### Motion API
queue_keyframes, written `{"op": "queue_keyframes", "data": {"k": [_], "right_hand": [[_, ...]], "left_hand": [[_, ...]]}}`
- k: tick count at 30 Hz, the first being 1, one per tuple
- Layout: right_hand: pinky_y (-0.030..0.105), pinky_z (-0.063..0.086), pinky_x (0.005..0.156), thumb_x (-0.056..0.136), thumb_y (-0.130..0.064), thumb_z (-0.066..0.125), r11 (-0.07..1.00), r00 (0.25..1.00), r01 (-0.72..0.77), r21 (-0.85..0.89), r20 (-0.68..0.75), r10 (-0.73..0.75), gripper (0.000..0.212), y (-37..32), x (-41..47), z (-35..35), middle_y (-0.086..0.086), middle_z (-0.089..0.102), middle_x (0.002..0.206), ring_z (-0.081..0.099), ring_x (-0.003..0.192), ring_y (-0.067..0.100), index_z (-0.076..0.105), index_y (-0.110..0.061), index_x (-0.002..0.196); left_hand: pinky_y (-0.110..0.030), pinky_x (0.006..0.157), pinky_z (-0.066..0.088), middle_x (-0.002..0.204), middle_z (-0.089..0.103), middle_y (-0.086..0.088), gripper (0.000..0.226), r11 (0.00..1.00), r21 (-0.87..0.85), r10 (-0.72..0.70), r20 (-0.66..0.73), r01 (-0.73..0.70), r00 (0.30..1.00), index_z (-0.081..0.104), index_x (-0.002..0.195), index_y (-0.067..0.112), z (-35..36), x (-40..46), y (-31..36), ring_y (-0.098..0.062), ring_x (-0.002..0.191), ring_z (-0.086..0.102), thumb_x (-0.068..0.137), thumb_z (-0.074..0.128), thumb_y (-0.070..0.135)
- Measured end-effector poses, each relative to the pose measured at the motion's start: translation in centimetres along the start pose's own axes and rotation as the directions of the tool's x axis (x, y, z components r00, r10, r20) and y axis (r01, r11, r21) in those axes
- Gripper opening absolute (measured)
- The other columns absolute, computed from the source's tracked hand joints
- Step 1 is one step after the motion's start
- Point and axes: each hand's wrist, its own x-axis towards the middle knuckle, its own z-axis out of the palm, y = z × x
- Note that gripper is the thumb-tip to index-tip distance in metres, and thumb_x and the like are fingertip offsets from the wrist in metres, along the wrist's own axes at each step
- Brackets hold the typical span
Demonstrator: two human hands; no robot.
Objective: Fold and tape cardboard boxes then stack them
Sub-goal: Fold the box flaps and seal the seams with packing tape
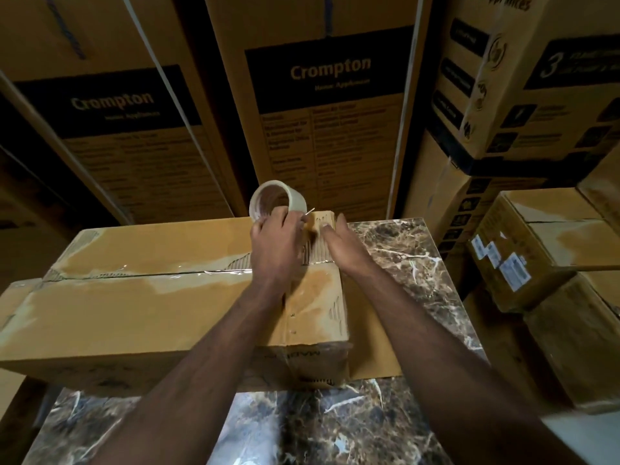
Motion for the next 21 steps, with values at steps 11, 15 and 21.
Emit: {"op": "queue_keyframes", "data": {"k": [11,15,21], "right_hand": [[0.040,0.013,0.123,0.109,-0.040,0.034,0.955,0.979,0.191,0.225,0.023,-0.201,0.062,-1.8,1.2,-0.2,0.003,0.002,0.170,0.009,0.154,0.021,0.009,-0.018,0.162],[0.050,0.012,0.125,0.103,-0.065,0.013,0.934,0.996,0.000,0.356,0.088,-0.034,0.070,-0.2,2.5,0.0,0.001,0.003,0.169,0.011,0.154,0.025,-0.005,-0.031,0.161],[0.040,0.005,0.124,0.099,-0.065,0.013,0.886,0.984,0.159,0.436,-0.147,-0.104,0.072,-0.2,-1.4,-0.8,-0.005,0.000,0.170,0.003,0.156,0.015,0.007,-0.030,0.161]], "left_hand": [[-0.044,0.102,0.035,0.118,0.060,-0.005,0.031,0.997,0.058,0.054,-0.039,-0.052,0.998,0.064,0.119,0.016,0.5,0.3,-0.3,-0.024,0.115,0.053,0.089,0.057,0.009],[-0.044,0.102,0.035,0.121,0.059,-0.005,0.028,0.997,0.050,0.059,-0.022,-0.058,0.998,0.064,0.119,0.017,0.7,0.7,-0.1,-0.024,0.115,0.053,0.093,0.054,0.011],[-0.044,0.099,0.036,0.122,0.059,-0.005,0.029,0.997,0.041,0.066,-0.057,-0.064,0.996,0.064,0.117,0.018,0.3,1.6,-0.1,-0.025,0.115,0.053,0.093,0.048,0.015]]}}
